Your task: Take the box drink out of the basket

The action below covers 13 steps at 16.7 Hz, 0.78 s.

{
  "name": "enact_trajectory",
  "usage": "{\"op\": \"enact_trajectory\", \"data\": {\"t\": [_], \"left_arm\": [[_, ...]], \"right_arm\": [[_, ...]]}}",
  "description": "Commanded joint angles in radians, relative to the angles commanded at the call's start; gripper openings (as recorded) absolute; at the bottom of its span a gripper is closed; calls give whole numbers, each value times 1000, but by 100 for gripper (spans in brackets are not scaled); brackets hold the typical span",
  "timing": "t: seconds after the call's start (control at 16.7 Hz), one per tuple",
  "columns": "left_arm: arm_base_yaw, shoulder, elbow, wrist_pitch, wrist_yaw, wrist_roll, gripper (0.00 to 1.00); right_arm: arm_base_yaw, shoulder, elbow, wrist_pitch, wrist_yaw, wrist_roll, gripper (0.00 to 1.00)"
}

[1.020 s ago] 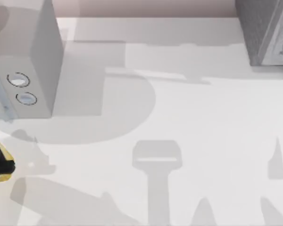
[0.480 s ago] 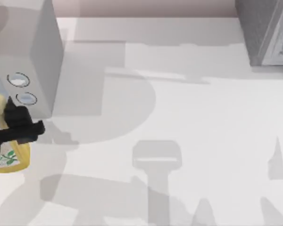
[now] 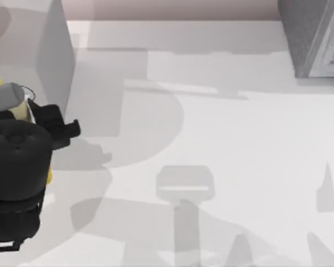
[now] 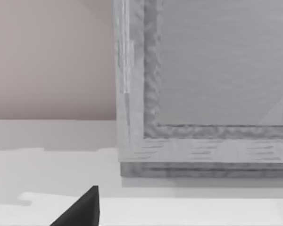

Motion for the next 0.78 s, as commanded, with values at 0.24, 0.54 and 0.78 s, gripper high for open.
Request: {"op": "enact_trajectory", "data": {"t": [0.24,0.54,0.78], "left_arm": [[4,-3,-4,-1,2,3,0],[44,74,-35,116,31,30,0],[112,182,-87,349,95,80,0]], "right_arm": [[0,0,0,0,0,0,100],[0,0,0,0,0,0,100],[0,0,0,0,0,0,100]]}}
